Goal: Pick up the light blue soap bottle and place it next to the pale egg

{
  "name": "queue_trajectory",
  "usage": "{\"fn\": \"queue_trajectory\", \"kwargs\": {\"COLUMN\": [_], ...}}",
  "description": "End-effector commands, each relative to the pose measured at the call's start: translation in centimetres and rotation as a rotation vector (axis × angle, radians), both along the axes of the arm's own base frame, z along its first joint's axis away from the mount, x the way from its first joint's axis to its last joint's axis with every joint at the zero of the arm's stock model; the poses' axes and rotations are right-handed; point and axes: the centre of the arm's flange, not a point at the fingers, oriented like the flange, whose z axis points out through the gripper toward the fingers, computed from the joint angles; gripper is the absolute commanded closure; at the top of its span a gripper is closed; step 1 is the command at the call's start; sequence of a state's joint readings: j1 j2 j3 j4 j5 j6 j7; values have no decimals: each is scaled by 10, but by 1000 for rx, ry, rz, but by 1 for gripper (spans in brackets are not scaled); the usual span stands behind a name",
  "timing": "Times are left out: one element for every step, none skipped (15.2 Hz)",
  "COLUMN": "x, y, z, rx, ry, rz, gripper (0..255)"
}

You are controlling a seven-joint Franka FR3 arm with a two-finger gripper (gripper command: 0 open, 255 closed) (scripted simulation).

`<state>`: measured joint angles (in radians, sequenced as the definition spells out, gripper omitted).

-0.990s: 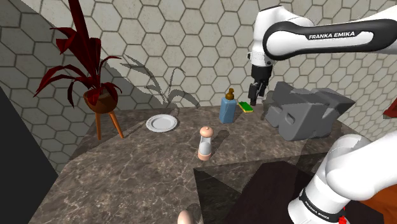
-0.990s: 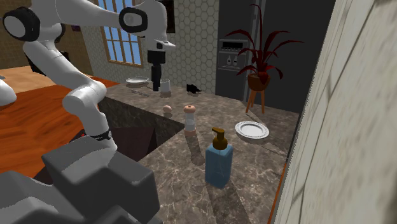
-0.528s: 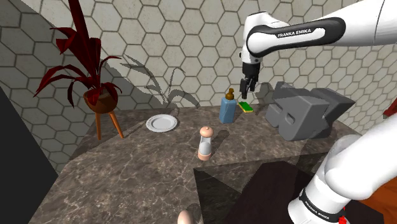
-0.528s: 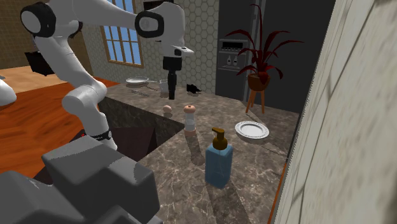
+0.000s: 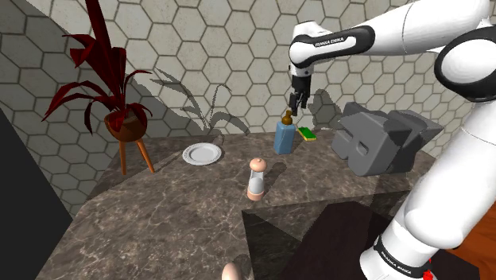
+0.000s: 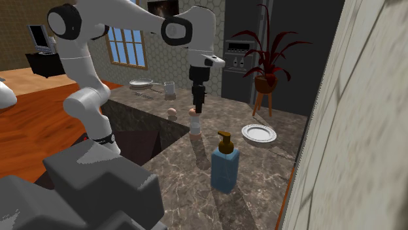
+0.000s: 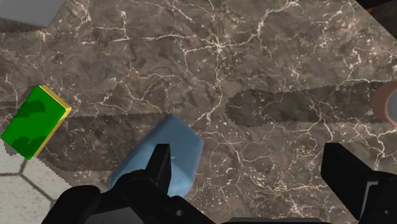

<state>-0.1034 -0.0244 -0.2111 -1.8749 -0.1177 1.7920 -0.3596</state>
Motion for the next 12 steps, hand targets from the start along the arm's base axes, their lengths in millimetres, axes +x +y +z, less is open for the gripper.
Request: {"fn": "queue_trajectory", "kwargs": {"x": [18,28,39,49,59,70,80,90,100,111,121,120], "y": [-17,-26,-35,-43,-52,-60,-68,-77,-85,-94,-102,-102], "z": [-7,-9,-12,-14,-17,-20,-22,-25,-28,-31,-34,-39], "rx": [6,8,11,14,17,20,23,26,29,32,35,35], "ry": [2,4,5,6,7,8,9,11,12,13,14,14], "rz": [4,5,7,8,10,11,12,14,15,17,18,18], "gripper": [0,0,0,0,0,0,0,0,0,0,0,0]}}
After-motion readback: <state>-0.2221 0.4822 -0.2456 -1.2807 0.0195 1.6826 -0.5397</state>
